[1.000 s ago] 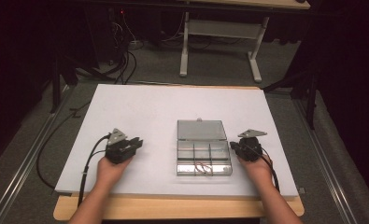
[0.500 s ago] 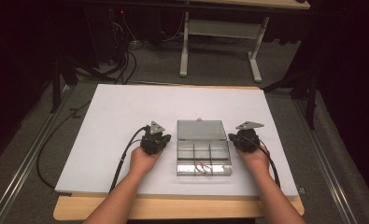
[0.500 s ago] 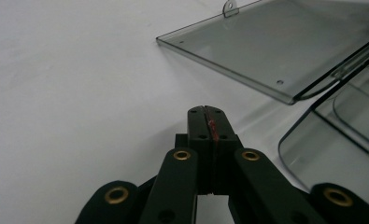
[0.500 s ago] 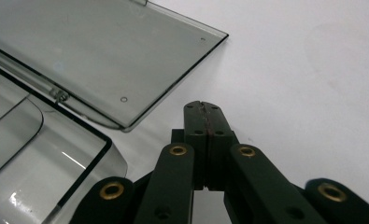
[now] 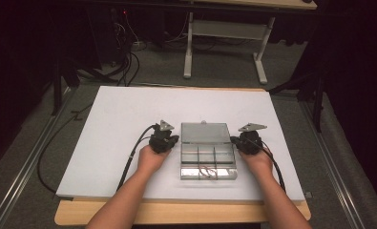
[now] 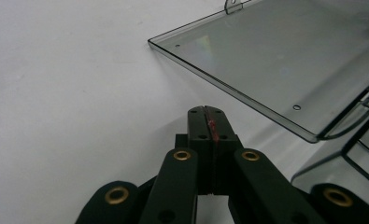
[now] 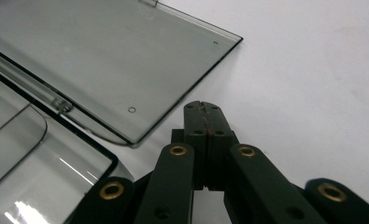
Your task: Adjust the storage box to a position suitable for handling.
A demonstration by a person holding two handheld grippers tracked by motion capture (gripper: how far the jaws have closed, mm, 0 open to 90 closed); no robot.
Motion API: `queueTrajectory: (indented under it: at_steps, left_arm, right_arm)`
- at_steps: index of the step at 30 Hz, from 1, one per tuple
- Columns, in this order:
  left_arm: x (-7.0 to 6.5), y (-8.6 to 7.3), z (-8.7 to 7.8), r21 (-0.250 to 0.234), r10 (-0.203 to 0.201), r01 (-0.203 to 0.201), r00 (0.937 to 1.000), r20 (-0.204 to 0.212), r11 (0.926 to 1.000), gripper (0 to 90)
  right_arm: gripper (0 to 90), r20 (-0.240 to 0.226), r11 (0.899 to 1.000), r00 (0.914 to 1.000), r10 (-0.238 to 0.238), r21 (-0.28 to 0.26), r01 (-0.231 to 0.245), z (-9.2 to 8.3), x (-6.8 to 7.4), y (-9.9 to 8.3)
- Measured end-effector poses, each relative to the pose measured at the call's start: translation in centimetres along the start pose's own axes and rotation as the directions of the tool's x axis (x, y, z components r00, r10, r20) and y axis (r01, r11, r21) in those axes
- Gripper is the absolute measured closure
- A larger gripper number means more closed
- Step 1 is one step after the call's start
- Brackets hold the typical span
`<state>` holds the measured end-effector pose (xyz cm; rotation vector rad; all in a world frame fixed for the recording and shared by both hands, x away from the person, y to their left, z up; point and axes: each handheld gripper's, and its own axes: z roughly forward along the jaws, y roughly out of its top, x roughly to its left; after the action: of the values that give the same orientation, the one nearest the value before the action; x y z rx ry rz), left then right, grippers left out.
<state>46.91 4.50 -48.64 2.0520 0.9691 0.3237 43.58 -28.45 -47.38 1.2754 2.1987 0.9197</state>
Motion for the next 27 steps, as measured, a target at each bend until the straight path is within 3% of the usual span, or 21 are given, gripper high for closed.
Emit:
queueTrajectory:
  at_steps: [8,12,18,27]
  left_arm:
    - [0.1,0.4,0.5,0.002,-0.001,0.001,0.9998,0.019,1.0000,90.0]
    - [0.1,0.7,0.9,0.004,0.014,-0.014,0.9997,0.022,0.9999,90.0]
    - [0.5,1.1,1.3,0.003,0.009,-0.009,0.9994,0.033,1.0000,90.0]
    - [0.9,1.5,1.7,0.001,0.000,0.000,0.9991,0.042,1.0000,90.0]
  right_arm:
    - [90.0,-0.017,1.000,0.9997,0.019,0.004,-0.019,0.6,-0.4,0.2]
    - [90.0,0.001,1.000,0.9999,-0.010,0.019,0.010,0.7,-0.2,0.6]
    - [90.0,-0.004,1.000,1.0000,-0.007,0.028,0.008,1.0,-0.5,0.7]
    - [90.0,-0.011,1.000,0.9999,0.009,0.002,-0.009,1.6,-0.7,0.7]
